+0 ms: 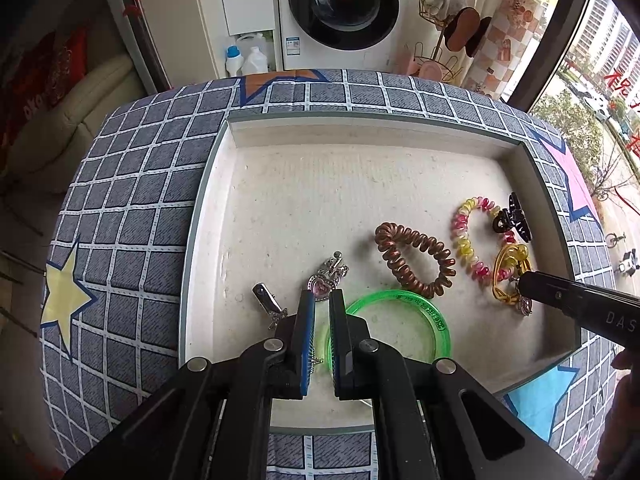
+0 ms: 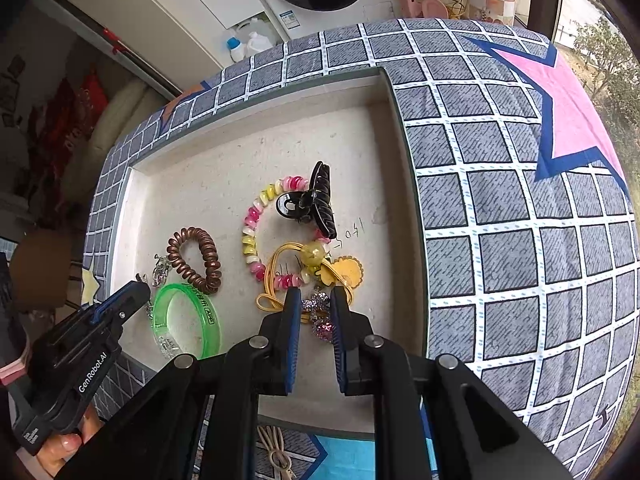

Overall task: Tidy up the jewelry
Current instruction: 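Open both tools to release the bangle and heart pendant in the tray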

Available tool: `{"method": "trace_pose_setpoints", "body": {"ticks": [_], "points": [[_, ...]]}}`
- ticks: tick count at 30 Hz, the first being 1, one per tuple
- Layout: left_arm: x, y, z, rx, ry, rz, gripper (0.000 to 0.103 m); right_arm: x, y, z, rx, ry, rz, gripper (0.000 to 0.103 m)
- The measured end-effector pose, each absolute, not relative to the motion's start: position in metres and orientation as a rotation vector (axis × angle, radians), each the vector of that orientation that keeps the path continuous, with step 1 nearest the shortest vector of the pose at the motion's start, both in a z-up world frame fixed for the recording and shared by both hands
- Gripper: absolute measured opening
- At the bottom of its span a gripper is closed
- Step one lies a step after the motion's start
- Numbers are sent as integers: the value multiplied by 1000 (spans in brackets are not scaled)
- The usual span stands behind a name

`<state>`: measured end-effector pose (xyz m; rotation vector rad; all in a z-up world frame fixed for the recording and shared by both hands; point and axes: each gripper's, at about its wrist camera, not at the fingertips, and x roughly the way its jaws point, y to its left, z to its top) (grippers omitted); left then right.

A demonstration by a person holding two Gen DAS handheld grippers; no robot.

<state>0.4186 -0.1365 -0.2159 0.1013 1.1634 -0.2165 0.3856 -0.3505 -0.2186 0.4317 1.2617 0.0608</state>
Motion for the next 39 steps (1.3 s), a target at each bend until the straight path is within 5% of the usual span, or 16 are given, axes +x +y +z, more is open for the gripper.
{"method": "trace_pose_setpoints", "body": {"ticks": [2, 6, 11, 17, 19, 39], "points": [[417, -139, -212, 114, 1153, -223, 20, 386, -350, -218, 444, 1265, 67, 20], [412, -140, -205, 144, 1141, -228, 20, 387, -345, -215, 489, 1246, 95, 50], [406, -135, -196, 140, 1136, -213, 20, 383, -341, -199, 530, 1204, 136, 66], [392, -127, -187, 140, 1138, -217, 20, 370, -341, -178, 564, 1159, 147, 67], [386, -123, -184, 137, 1138, -216, 20, 364, -340, -172, 572, 1147, 150, 82], [323, -96, -158, 156, 1113, -227, 20, 294, -335, -122, 589, 1031, 111, 91]]}}
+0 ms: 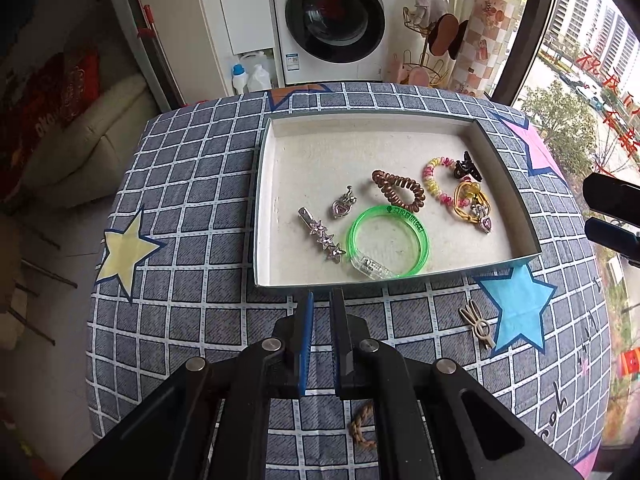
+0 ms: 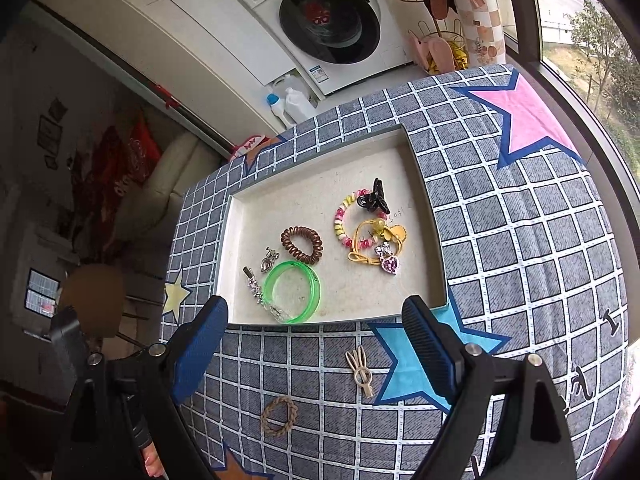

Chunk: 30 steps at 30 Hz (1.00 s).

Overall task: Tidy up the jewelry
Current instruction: 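Open both tools to release the bangle and heart pendant in the tray, then grasp the braided brown bracelet with the left tool while the right tool grasps the bunny clip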

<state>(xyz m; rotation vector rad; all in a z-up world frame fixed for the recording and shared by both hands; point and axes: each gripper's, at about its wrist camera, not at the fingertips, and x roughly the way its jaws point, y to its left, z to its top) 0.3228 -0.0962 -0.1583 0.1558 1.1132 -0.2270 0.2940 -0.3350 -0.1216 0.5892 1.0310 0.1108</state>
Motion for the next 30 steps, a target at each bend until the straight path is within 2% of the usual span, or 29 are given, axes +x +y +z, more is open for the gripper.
{"method": "trace_pose_setpoints", "body": {"ticks": [10, 12, 13, 22, 23, 24, 30], "points": [[297, -74, -155, 135, 1120, -213, 22, 270, -322, -113, 560, 1022, 107, 91], [293, -68, -154, 122, 1129, -207, 94, 265, -319, -112, 549, 1021, 108, 91], [289, -63, -152, 111, 1111, -181, 103, 263, -317, -112, 540, 1023, 105, 92], [267, -45, -158, 125, 1124, -170, 103, 239, -298, -123, 477, 1051, 60, 93], [264, -43, -160, 126, 1129, -169, 103, 235, -296, -124, 470, 1051, 56, 95], [260, -41, -161, 126, 1135, -166, 103, 231, -294, -125, 465, 1050, 57, 103], [243, -33, -172, 135, 1169, -166, 103, 213, -279, -136, 396, 1100, 72, 103]]}}
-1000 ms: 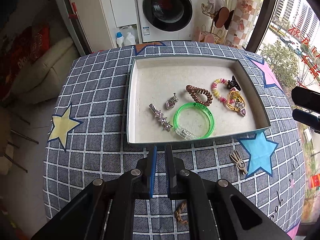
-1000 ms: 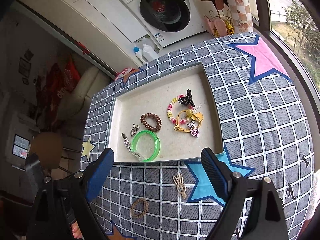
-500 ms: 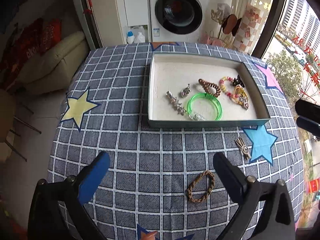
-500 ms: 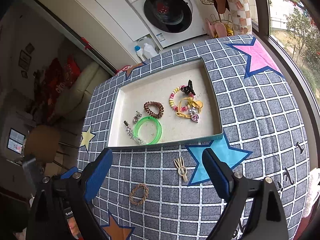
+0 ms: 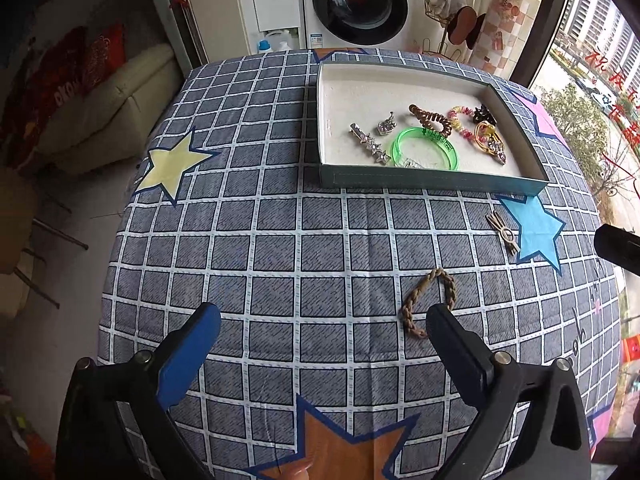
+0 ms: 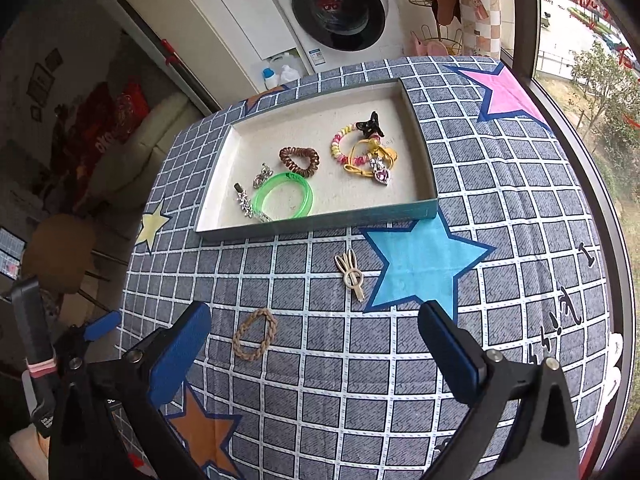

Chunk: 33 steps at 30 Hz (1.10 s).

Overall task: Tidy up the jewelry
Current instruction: 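Grasp the braided brown bracelet with the left tool while the right tool grasps the bunny clip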

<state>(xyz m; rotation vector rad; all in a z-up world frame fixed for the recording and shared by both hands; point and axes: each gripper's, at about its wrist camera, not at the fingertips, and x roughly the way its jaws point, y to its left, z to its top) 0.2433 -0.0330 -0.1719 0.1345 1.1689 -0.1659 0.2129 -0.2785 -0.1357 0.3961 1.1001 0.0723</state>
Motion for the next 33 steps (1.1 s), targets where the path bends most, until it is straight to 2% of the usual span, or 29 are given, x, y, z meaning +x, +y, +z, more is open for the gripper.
{"method": "trace_pose_setpoints", "body": {"ticks": [18, 33], "points": [[211, -33, -207, 131, 1291, -218, 103, 177, -271, -184, 462, 1320, 99, 103], [218, -42, -223, 99, 1324, -206, 103, 172, -283, -206, 398, 1408, 15, 103]]}}
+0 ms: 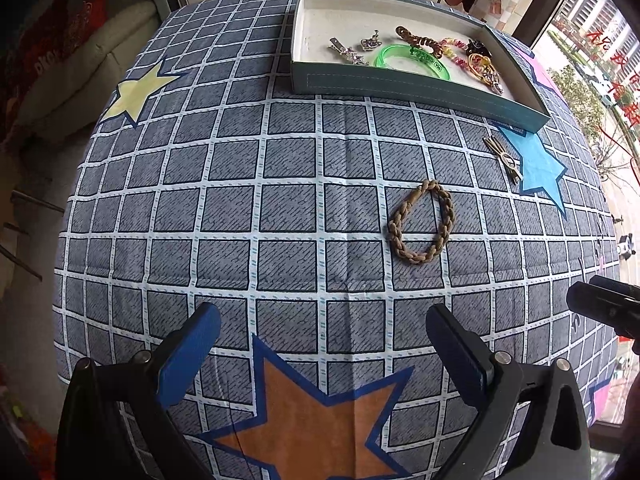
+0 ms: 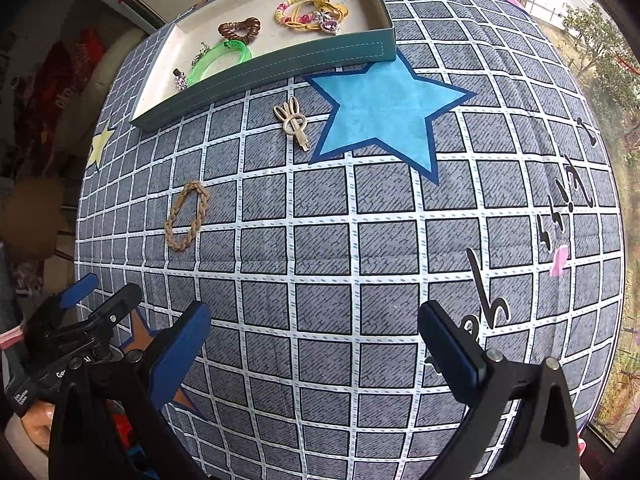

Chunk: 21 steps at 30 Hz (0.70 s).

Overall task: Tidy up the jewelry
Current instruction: 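Grasp the braided brown bracelet with the left tool while the right tool grasps the bunny clip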

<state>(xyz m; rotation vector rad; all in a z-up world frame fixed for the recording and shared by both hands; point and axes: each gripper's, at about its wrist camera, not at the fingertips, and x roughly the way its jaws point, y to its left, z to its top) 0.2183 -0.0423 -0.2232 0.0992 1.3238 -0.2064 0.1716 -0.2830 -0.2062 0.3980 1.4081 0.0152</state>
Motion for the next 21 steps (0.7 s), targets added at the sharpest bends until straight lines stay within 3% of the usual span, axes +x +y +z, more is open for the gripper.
{"method": "trace_pose_setpoints", "body": {"ticks": [21], "points": [[244, -92, -239, 183, 1275, -304, 103, 229, -298, -214, 345, 1385, -15, 103]]}}
